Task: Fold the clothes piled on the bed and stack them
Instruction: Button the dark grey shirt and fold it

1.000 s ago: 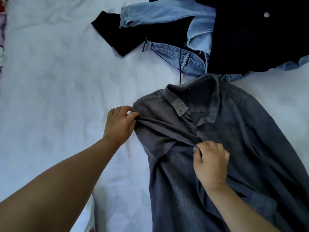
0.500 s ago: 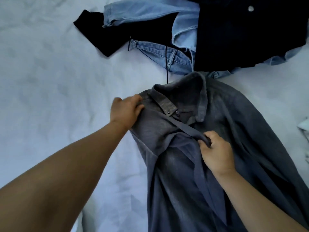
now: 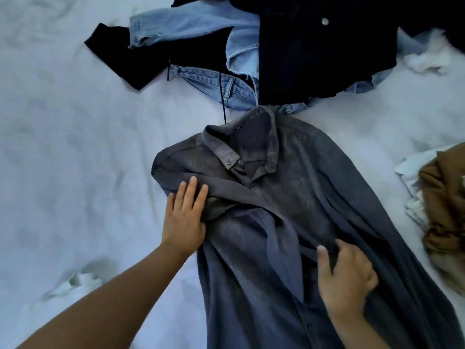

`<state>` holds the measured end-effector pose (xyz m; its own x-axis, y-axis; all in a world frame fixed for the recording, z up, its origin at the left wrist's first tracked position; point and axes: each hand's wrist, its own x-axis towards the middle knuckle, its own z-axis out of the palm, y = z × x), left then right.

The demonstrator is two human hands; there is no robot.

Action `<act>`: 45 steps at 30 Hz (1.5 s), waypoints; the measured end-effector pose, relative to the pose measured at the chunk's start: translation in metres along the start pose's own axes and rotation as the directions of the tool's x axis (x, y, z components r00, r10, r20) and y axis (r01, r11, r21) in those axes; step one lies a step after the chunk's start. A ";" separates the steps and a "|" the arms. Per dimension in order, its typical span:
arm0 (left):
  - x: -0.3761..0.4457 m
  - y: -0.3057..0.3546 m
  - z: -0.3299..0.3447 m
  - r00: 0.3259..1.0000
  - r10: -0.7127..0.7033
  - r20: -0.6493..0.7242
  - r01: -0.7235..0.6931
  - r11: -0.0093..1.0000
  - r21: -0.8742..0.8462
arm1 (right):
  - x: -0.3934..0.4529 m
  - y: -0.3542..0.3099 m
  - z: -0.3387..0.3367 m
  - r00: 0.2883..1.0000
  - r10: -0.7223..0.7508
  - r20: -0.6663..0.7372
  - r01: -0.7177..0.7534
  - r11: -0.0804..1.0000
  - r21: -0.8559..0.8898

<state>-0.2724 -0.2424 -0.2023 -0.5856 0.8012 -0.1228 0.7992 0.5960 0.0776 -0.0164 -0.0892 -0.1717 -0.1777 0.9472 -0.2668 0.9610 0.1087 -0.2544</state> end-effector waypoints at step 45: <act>-0.053 -0.062 -0.037 0.718 -0.429 0.548 0.246 0.893 0.376 | -0.052 0.112 -0.051 0.955 0.222 0.198 -0.276 0.910 0.309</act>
<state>-0.2963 -0.3200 -0.1637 -0.6891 0.2907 -0.6638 0.6204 0.7100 -0.3331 0.1111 -0.1108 -0.1386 0.0019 0.8686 -0.4954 0.8583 -0.2556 -0.4449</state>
